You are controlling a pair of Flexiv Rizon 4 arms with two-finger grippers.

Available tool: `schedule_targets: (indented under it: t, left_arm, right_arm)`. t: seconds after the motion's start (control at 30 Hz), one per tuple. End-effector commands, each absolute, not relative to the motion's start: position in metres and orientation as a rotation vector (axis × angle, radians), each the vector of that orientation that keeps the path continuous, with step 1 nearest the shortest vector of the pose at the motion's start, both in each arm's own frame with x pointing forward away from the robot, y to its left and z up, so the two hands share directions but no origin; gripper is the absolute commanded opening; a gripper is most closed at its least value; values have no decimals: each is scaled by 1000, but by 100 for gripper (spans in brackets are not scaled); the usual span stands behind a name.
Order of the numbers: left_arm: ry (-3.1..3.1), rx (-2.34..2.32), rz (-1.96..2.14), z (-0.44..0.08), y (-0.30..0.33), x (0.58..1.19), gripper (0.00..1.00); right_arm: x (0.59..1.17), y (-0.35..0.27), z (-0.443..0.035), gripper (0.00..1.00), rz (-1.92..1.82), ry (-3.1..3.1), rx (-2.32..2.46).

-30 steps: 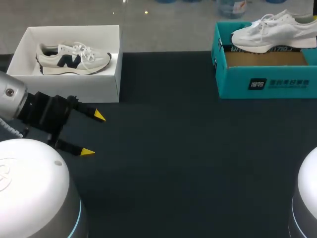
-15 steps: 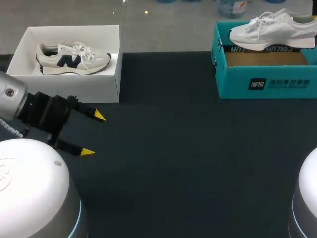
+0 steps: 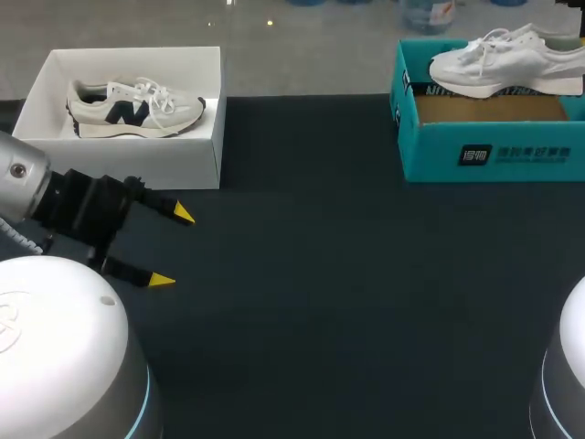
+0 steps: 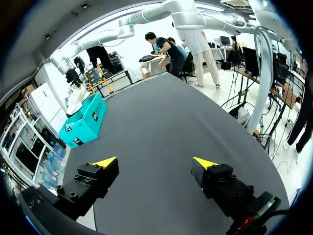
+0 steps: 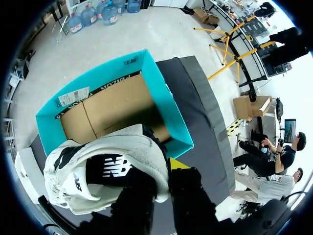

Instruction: Take the shoe out of the shoebox, open the shoe tongue, remove and reinsert the insole, then place the shoe into the shoebox

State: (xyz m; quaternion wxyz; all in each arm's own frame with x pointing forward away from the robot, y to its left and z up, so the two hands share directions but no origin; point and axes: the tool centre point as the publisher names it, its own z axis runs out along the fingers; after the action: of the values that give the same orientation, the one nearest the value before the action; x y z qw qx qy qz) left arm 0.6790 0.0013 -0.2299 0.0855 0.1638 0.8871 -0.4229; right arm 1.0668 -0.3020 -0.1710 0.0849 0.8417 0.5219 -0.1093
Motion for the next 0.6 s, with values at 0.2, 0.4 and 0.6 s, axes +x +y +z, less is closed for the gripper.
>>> schedule_targets:
  t: [0.2, 0.4, 0.6]
  left_arm:
    - [2648, 489, -1259, -230, 2, 679, 100]
    - [2648, 489, -1259, -230, 2, 679, 100]
    - [2648, 489, -1259, -230, 2, 679, 100]
  right_arm:
    - [1079, -315, -202, 0, -343, 1554, 2527]
    - [1082, -322, -220, 0, -349, 1560, 2540]
    - [1083, -325, -236, 0, -346, 1573, 2561]
